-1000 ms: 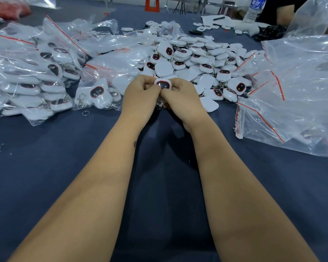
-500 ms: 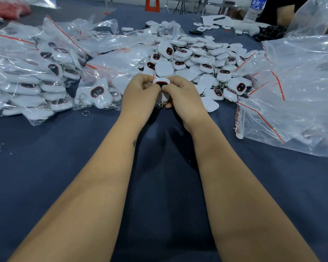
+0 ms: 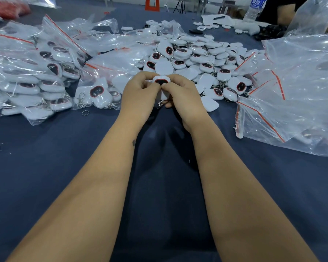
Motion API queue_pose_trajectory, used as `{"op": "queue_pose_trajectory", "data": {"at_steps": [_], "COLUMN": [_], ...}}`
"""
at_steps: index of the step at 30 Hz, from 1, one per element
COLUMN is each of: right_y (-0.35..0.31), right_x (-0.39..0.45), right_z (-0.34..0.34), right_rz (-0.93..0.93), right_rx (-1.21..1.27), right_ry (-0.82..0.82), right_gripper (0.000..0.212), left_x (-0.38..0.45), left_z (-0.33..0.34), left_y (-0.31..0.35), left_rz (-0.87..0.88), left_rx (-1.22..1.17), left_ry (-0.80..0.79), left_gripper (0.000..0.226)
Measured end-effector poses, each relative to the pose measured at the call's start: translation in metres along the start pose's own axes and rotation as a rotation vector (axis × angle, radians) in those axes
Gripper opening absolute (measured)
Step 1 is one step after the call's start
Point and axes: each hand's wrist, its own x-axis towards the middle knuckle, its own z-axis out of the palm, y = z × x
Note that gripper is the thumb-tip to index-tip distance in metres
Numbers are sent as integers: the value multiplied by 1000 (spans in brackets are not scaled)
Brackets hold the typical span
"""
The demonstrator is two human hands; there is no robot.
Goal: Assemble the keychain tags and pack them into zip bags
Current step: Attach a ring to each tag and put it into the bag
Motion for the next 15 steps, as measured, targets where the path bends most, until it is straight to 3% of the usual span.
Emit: {"op": "queue_pose_trajectory", "data": {"at_steps": [6, 15], "right_y": [0, -1], "right_x": [0, -1], "right_z": [0, 1], "right_rz": [32, 23], "right_rx": [34, -6], "right_ry": [-1, -3], "right_gripper": [18, 15], "left_x": [-2, -2], "left_z": [-1, 1], "left_y": [3, 2], "left_rz": [-9, 52], "left_rx": [-3, 27], "left_ry": [14, 33], "left_gripper": [7, 16]}}
